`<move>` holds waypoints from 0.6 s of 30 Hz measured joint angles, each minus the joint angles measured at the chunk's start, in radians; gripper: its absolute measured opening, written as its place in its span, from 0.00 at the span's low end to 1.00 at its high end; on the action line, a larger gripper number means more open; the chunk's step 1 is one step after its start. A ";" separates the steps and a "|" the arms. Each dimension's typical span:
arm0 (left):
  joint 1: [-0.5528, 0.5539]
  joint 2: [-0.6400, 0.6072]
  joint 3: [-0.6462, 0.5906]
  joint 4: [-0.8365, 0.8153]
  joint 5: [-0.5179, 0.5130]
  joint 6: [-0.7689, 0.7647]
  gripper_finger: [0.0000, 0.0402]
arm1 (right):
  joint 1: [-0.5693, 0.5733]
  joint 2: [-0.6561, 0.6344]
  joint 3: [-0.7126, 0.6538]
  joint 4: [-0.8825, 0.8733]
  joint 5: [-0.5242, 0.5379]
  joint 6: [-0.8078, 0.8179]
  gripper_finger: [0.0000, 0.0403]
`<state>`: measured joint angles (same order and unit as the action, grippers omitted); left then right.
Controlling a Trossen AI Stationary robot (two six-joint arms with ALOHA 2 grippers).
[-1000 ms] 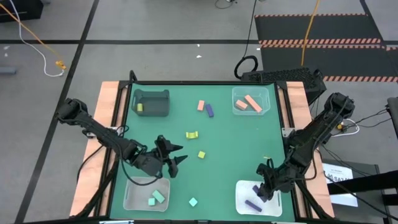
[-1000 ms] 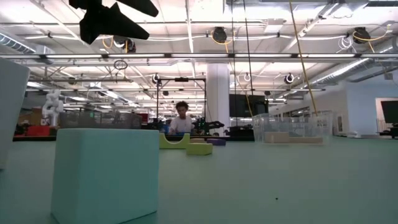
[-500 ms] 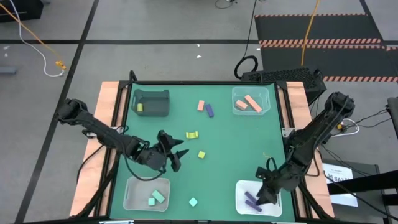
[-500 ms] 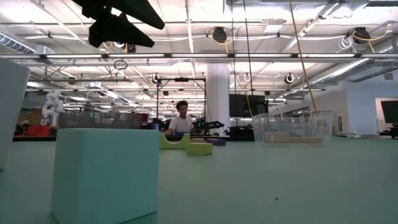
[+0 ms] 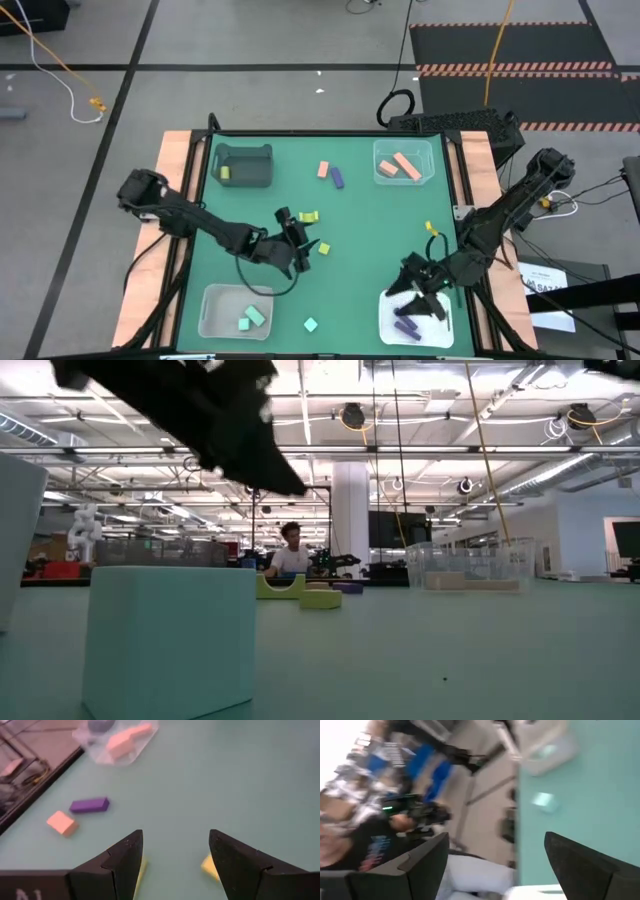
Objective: Sort & place blocks by color
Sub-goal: Put the top light green block into the black bin
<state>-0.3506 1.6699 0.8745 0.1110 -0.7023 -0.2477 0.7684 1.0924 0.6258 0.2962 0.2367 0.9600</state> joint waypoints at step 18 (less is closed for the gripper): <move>0.317 0.084 0.000 -0.175 0.330 -0.044 0.57 | -0.278 0.000 0.000 -0.414 -0.164 -0.018 0.79</move>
<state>-0.0337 1.7540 0.8749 -0.0639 -0.3726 -0.2916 0.4906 1.0927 0.6254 -0.1179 0.0724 0.9425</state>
